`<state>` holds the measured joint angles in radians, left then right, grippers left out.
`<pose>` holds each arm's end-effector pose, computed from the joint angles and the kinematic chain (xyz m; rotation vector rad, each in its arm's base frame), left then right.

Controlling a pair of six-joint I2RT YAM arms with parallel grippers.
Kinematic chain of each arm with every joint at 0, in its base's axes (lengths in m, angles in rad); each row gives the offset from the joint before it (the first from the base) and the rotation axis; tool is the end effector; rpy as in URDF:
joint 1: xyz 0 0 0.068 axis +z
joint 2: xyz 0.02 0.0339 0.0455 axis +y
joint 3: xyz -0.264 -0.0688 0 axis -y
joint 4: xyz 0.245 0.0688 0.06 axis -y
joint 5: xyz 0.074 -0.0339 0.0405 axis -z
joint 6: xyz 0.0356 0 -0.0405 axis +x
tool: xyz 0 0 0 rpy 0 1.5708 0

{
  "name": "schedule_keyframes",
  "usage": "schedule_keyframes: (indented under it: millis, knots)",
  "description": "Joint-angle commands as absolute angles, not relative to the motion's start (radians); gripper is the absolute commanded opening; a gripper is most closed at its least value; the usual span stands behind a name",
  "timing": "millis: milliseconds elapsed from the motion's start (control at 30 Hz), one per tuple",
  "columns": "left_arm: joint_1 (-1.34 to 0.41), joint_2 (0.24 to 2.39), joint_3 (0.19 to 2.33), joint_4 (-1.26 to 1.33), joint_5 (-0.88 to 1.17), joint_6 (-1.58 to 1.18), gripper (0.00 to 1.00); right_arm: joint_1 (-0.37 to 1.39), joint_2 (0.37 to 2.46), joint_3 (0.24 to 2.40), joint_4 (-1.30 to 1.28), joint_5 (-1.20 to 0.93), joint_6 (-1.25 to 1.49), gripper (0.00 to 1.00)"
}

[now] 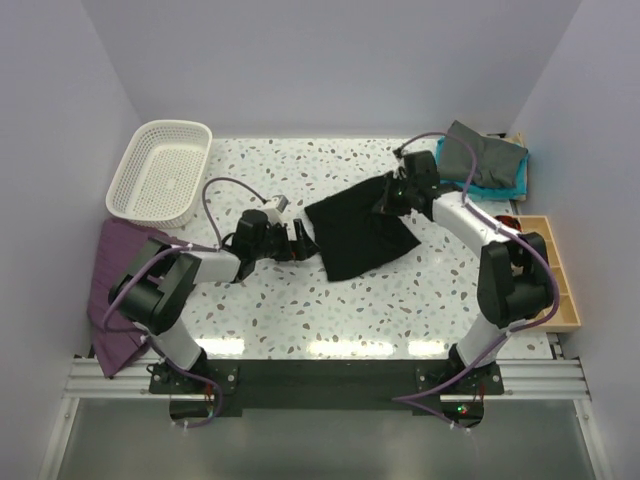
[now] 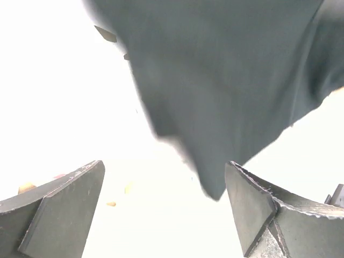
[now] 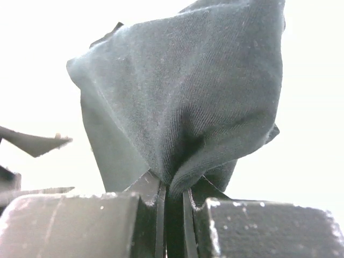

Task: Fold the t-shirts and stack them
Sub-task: Put the neatly folded tshirt into the corner of the board with the right arm

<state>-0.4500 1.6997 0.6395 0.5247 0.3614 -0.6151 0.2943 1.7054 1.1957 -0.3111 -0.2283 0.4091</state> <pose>0.2811 -0.1498 0.1361 0.0472 2.2364 -0.9935 0.3543 0.1158 0.2284 0.0301 2.4500 0.5954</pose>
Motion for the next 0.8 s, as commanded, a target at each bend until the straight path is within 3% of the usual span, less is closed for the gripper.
schedule_keyframes:
  millis: [0,533,767]
  knots:
    - [-0.451,1.612,0.683,0.416,0.342,-0.555,0.99,0.215,1.681,1.382,-0.356,-0.046,0.357,0.00]
    - [-0.451,1.634,0.727,0.442,0.417,-0.574,0.99,0.153,2.094,1.908,-0.146,0.691,0.166,0.00]
    - [-0.451,1.715,0.799,0.425,0.439,-0.574,0.99,0.065,2.227,1.931,-0.005,0.747,0.092,0.00]
